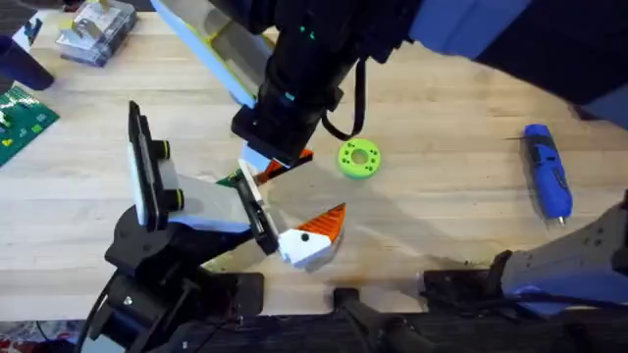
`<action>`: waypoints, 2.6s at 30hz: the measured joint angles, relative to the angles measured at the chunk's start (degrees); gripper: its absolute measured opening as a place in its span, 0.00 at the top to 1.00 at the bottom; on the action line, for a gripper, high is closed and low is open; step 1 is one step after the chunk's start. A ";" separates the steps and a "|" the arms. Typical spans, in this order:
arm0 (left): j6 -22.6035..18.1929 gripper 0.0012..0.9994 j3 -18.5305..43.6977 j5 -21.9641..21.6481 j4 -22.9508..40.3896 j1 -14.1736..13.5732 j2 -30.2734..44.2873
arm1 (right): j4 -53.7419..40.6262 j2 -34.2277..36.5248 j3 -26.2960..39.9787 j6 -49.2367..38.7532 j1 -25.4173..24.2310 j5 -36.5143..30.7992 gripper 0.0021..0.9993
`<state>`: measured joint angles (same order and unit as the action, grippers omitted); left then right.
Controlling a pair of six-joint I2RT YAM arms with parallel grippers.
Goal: Pick up the gripper from the table and insert it into the empty holder that is missing its gripper. Then pick up a screw, insert it into the mounting hole, and use the screwdriver to tighten it. Finally, clean up the table by picking up the vegetable and placing it into the bucket.
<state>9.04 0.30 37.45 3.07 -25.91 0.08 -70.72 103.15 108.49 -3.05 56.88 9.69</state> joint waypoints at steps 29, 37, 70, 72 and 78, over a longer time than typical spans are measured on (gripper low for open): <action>-0.02 0.01 0.00 0.02 0.00 0.00 0.00 | -0.85 0.00 0.00 -0.48 0.00 -1.07 0.99; -0.02 0.01 0.00 0.02 -0.02 0.00 0.00 | 0.09 0.11 0.00 -0.70 0.02 -1.07 0.99; 0.90 0.01 0.00 -0.94 0.04 0.11 0.02 | 3.22 3.19 0.02 -0.90 0.70 -1.31 0.99; 0.92 0.01 0.00 -0.86 0.04 0.11 0.02 | 3.09 3.21 0.02 -0.90 0.70 -1.31 0.99; 0.93 0.01 0.02 -0.76 0.07 0.11 0.04 | 2.20 3.19 0.10 -0.90 0.74 -1.26 0.99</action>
<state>9.96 0.32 36.69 3.14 -25.80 0.11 -68.52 106.34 108.59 -3.95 57.62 8.43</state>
